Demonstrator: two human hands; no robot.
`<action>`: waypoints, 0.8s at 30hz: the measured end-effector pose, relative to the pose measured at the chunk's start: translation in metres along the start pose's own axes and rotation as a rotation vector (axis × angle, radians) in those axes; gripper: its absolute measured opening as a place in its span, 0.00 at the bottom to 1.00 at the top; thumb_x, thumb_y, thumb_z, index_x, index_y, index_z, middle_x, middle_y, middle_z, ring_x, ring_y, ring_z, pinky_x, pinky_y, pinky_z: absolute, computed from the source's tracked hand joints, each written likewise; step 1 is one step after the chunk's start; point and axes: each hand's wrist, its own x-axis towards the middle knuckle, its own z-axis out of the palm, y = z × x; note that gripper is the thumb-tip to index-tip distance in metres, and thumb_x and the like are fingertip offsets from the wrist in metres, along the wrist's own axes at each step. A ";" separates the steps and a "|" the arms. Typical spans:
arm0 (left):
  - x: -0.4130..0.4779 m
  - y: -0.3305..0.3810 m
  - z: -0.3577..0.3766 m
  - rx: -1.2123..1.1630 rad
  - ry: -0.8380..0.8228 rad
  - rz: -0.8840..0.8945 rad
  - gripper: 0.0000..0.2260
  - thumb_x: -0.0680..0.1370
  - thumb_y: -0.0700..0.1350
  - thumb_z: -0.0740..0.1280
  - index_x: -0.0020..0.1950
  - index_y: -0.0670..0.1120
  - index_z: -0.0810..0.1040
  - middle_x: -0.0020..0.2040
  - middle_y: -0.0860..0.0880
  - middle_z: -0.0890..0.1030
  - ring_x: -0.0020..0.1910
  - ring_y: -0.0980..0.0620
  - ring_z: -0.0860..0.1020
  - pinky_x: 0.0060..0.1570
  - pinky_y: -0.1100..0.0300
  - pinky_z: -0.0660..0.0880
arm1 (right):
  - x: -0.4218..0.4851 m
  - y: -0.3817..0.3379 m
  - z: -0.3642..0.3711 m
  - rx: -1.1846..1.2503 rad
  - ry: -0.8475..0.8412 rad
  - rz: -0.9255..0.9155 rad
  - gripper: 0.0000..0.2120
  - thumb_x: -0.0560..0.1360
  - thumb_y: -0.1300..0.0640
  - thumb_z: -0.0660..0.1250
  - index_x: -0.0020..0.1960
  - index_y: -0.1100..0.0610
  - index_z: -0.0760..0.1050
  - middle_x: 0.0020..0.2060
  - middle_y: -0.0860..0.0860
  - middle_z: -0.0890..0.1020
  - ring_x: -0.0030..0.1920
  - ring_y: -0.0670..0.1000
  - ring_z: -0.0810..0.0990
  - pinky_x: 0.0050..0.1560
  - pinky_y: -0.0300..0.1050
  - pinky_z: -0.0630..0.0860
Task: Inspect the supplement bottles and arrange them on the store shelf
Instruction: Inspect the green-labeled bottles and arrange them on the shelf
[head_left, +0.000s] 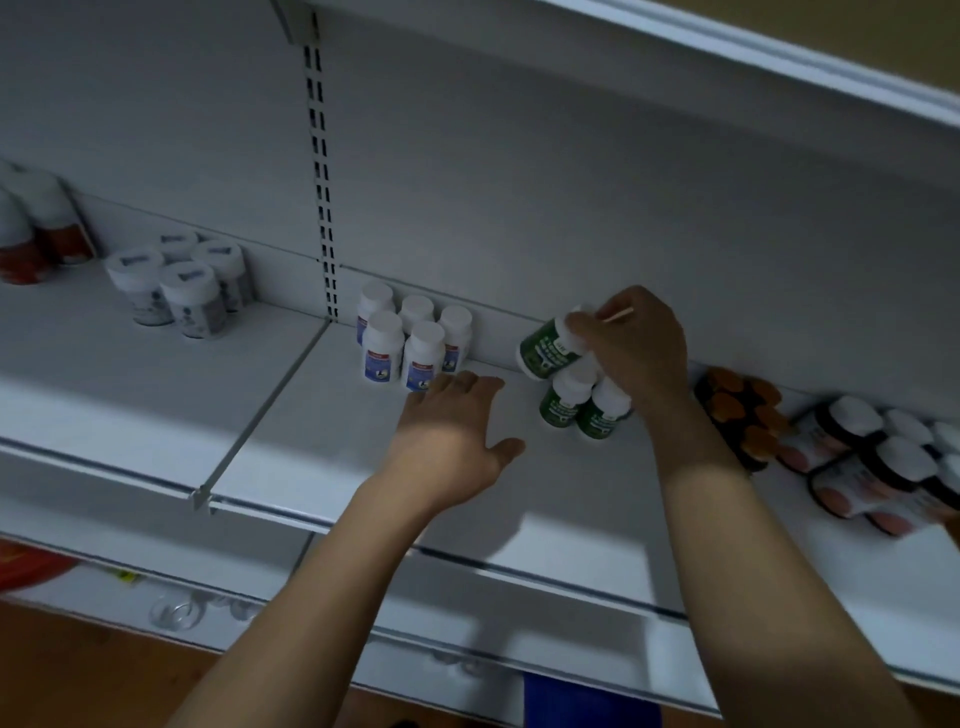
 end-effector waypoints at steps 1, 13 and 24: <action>-0.003 0.004 0.000 -0.035 0.040 0.018 0.31 0.76 0.59 0.67 0.76 0.50 0.62 0.73 0.49 0.67 0.72 0.47 0.64 0.65 0.55 0.62 | -0.011 0.000 -0.009 0.090 0.001 0.018 0.12 0.70 0.49 0.73 0.43 0.53 0.72 0.37 0.48 0.76 0.36 0.46 0.75 0.34 0.41 0.69; -0.037 0.091 0.006 -0.558 -0.100 0.400 0.46 0.68 0.50 0.79 0.76 0.63 0.52 0.67 0.62 0.65 0.59 0.64 0.71 0.48 0.72 0.71 | -0.115 0.051 -0.098 0.655 -0.006 0.185 0.06 0.70 0.60 0.75 0.44 0.58 0.80 0.36 0.49 0.84 0.37 0.45 0.82 0.36 0.42 0.78; -0.061 0.169 0.021 -0.561 -0.201 0.577 0.47 0.64 0.51 0.81 0.77 0.58 0.58 0.67 0.65 0.63 0.56 0.66 0.70 0.49 0.75 0.67 | -0.157 0.103 -0.161 0.930 -0.130 0.249 0.19 0.64 0.49 0.74 0.51 0.59 0.80 0.40 0.53 0.85 0.42 0.49 0.82 0.47 0.46 0.78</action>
